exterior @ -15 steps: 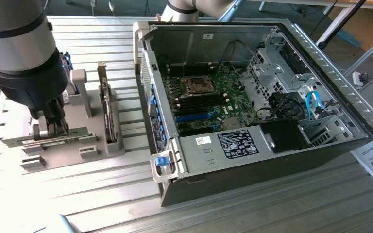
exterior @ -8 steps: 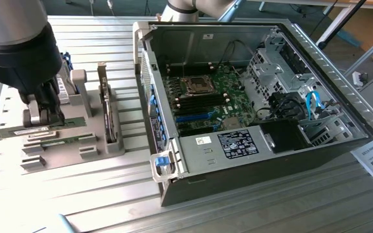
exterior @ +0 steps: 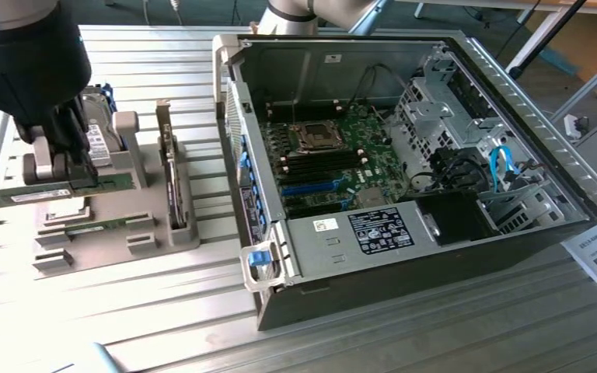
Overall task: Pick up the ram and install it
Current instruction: 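Pick up the ram and move it above insertion slot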
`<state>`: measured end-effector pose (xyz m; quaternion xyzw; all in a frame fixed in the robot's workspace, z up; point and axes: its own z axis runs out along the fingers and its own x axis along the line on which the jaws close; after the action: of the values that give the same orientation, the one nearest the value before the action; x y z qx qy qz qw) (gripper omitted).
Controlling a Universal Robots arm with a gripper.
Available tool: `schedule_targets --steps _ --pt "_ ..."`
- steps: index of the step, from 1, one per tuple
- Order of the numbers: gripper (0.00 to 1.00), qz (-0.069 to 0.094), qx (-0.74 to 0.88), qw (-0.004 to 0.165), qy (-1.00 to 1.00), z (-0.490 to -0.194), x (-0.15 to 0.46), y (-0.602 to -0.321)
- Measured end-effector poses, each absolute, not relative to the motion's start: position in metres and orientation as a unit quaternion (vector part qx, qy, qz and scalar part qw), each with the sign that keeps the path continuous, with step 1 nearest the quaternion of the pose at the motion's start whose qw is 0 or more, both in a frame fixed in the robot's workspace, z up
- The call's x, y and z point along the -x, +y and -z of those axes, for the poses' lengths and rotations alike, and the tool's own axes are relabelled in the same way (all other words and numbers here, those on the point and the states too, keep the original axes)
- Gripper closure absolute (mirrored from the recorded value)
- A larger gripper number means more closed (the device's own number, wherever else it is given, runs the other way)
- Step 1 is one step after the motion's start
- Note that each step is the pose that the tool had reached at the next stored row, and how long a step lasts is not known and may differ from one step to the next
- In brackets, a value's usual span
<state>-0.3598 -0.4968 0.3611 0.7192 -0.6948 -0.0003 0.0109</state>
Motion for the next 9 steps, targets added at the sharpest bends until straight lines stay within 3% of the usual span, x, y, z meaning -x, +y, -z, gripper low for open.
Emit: schedule_targets --steps 9 --pt "0.88 0.000 -0.719 0.011 -0.695 -0.383 0.358 -0.497"
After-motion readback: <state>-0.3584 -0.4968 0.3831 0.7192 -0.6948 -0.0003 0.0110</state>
